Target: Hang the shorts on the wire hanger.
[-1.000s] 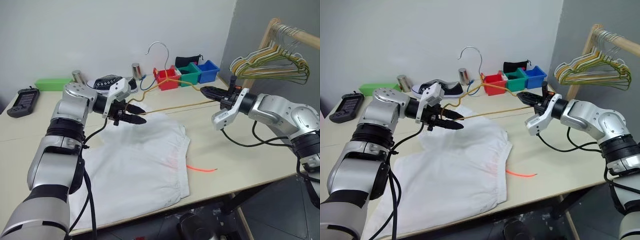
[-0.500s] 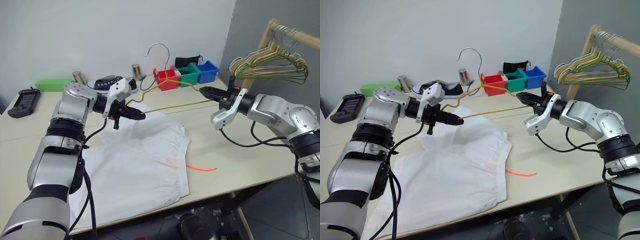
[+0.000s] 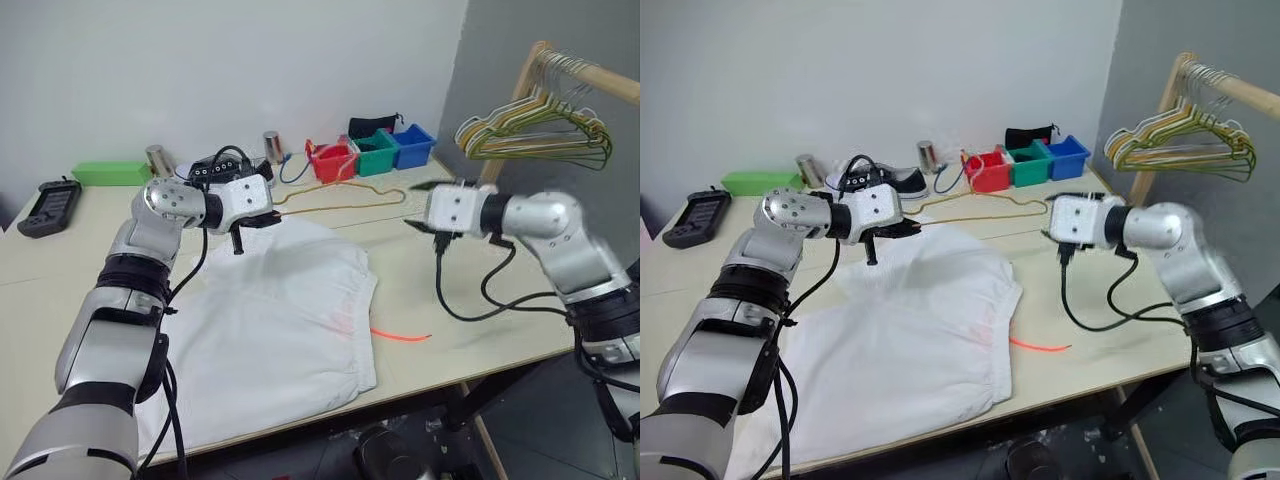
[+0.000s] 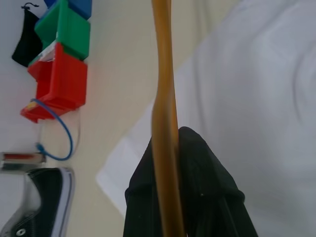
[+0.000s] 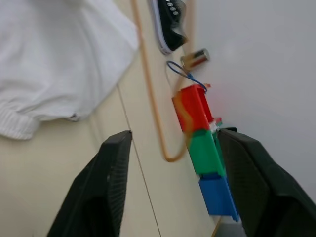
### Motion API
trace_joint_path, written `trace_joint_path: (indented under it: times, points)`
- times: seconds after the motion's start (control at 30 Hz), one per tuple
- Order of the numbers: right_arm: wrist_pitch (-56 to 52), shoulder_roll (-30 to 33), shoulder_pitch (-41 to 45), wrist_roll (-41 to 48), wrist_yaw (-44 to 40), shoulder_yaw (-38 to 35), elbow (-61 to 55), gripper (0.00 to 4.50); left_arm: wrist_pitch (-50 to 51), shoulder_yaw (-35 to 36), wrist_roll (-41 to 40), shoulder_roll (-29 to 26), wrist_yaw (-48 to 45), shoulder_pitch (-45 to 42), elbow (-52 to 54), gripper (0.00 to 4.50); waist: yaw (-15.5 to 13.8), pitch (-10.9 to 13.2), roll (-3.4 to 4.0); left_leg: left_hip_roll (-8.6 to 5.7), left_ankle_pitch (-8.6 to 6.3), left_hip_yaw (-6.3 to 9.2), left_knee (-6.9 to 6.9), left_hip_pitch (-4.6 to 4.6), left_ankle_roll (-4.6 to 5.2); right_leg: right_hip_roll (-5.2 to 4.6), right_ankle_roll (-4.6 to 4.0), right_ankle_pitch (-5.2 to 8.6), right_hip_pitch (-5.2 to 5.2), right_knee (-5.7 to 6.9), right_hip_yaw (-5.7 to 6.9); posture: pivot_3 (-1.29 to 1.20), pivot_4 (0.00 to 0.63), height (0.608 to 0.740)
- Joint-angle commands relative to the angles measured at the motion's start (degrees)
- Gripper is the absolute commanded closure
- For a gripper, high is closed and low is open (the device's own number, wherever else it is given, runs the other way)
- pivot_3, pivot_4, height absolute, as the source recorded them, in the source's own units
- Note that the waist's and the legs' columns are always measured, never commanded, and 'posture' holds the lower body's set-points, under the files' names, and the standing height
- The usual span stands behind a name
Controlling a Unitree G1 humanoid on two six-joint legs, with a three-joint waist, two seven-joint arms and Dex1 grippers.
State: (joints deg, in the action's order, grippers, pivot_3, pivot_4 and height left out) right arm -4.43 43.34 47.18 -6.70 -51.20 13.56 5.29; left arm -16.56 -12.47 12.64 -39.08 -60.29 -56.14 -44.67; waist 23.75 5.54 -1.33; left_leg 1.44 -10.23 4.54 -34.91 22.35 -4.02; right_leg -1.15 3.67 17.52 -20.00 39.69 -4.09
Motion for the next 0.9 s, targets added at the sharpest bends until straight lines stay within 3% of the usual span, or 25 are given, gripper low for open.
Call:
trace_joint_path:
  times: [0.03,0.1,0.53,0.63,0.77,0.9]
  points:
    - [-2.9,-0.7,1.0,-0.7,-0.4,-0.6,0.7,0.36,-5.6,-0.8,3.7,-0.6,7.0,0.8,5.3,4.5,-0.1,0.0,0.0,0.0,0.0,-0.01,0.0,0.0,0.0,0.0,0.0,0.0,0.0,-0.01,-0.01,-0.32,0.023,0.74]
    - [-2.9,-1.6,1.0,-1.6,0.6,-0.1,2.6,0.07,-6.4,-1.0,4.2,-0.2,8.3,1.4,7.1,4.5,-0.1,0.0,0.0,0.0,0.0,-0.04,0.01,0.08,0.0,0.0,0.0,0.0,-0.06,-0.03,-0.02,-0.31,0.021,0.74]
    - [6.2,-6.2,6.6,-10.0,7.8,3.1,20.9,0.07,-8.8,-1.9,7.5,-0.7,11.8,3.2,17.8,4.5,-0.2,0.0,0.02,-0.04,0.0,-0.05,0.02,0.26,0.01,-0.01,0.0,0.0,-0.25,0.0,-0.02,-0.27,0.019,0.74]
    - [7.2,-6.7,6.8,-9.7,7.4,2.7,22.1,0.51,-8.7,-1.6,7.3,-0.7,12.1,3.8,18.6,4.5,-0.3,0.0,0.02,-0.05,0.0,-0.05,0.02,0.26,0.01,-0.01,0.0,0.0,-0.23,-0.02,-0.03,-0.27,0.02,0.74]
    - [8.8,-7.1,7.0,-10.5,7.1,3.0,22.9,1.6,-9.0,-1.7,8.0,-1.2,12.3,4.6,19.6,4.5,-0.4,0.0,0.02,-0.05,0.0,-0.05,0.02,0.26,0.01,-0.01,0.0,0.0,-0.23,-0.01,-0.02,-0.25,0.024,0.74]
    - [9.2,-8.2,6.9,-10.3,6.5,3.2,22.1,2.38,-8.4,-1.1,7.2,-1.9,12.0,5.8,20.8,4.5,-0.5,0.0,0.02,-0.04,0.0,-0.05,0.02,0.25,0.01,0.0,0.0,0.0,-0.23,-0.01,-0.03,-0.24,0.024,0.74]
